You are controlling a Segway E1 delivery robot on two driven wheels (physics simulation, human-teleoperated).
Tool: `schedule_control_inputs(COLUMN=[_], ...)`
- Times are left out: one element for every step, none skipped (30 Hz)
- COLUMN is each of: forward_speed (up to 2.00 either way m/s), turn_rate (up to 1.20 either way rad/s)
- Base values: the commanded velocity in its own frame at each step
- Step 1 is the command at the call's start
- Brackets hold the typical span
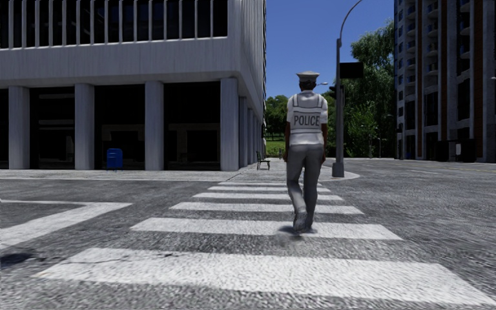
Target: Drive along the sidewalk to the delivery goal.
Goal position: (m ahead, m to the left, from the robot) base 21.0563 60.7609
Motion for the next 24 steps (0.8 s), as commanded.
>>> schedule_control_inputs(forward_speed=[1.11,1.11,1.11,1.11,1.11,1.11,1.11,1.11,1.11,1.11,1.11,1.11,1.11,1.11,1.11,1.11,1.11,1.11,1.11,1.11,1.11,1.11,1.12,1.12], turn_rate=[0.0,0.0,0.0,0.0,0.0,0.0,0.0,0.0,0.0,0.0,0.0,0.0,0.0,0.0,0.0,0.0,0.0,0.0,0.0,0.0,0.0,0.0,0.0,0.0])
